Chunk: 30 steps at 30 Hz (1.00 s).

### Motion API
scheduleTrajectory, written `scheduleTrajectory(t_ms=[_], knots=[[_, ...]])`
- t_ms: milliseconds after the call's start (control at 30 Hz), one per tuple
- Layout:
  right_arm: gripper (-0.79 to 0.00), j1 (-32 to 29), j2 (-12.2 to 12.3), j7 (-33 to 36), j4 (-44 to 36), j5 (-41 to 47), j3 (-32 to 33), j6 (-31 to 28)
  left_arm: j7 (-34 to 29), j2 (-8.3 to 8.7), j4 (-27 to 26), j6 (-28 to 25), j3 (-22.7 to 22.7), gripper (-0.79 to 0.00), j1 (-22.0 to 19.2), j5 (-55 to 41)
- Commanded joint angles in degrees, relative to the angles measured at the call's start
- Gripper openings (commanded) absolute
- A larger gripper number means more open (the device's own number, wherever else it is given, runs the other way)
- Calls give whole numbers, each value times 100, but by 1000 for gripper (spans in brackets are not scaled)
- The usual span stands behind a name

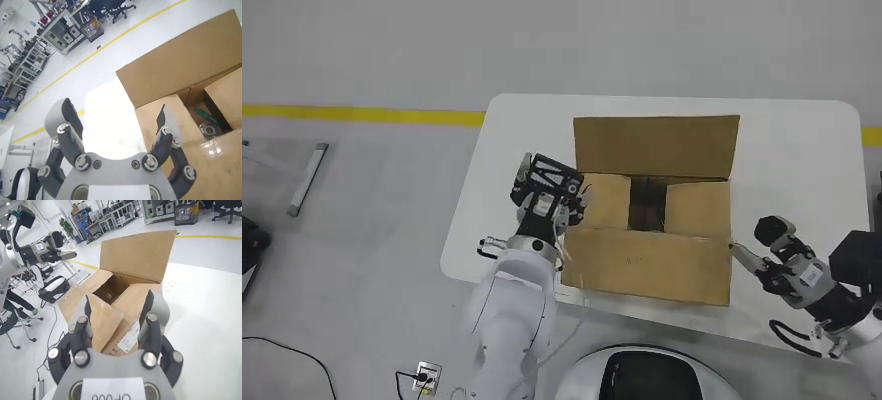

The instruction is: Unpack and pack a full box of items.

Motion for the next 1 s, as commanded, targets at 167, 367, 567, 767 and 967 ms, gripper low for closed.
scheduleTrajectory(t_ms=[167, 367, 567, 767, 967], knots=[[-243, 363, 33, 44, 135, -822, -485, 201, 19, 68, -542, 93, -295, 0, 741, -162], [-222, 366, 36, -151, 237, -1153, -675, 493, 103, 109, -704, 67, -327, 0, 871, -55], [-289, 317, 60, -207, 269, -1179, -680, 479, 113, 133, -764, 73, -278, 0, 874, -25], [-456, 166, 88, -314, 209, -812, -662, 158, 135, 152, -734, 133, -207, 0, 900, -6], [-742, -154, 120, -513, 151, -228, -378, -256, 127, 165, -761, 194, -103, 0, 899, -14]])
